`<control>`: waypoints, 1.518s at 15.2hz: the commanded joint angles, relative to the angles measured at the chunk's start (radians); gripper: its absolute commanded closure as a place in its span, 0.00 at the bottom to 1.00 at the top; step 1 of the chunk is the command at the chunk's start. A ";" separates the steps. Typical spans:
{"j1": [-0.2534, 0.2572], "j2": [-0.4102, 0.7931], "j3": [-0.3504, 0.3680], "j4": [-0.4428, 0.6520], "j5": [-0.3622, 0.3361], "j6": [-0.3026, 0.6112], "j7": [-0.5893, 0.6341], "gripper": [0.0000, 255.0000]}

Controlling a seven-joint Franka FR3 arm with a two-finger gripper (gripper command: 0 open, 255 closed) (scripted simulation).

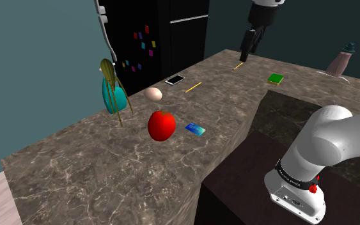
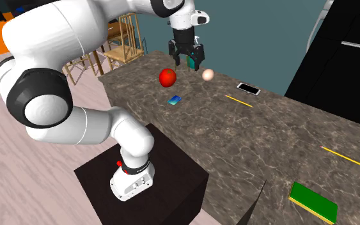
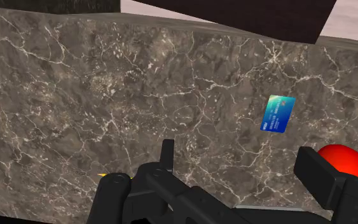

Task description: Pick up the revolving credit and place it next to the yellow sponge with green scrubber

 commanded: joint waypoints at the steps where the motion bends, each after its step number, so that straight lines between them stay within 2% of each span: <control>1: 0.000 0.000 0.000 0.000 0.000 0.000 0.000 0.00; 12: 0.041 0.138 0.113 -0.200 0.104 0.219 0.149 0.00; 23: 0.092 0.416 0.230 -0.282 0.205 0.476 0.282 0.00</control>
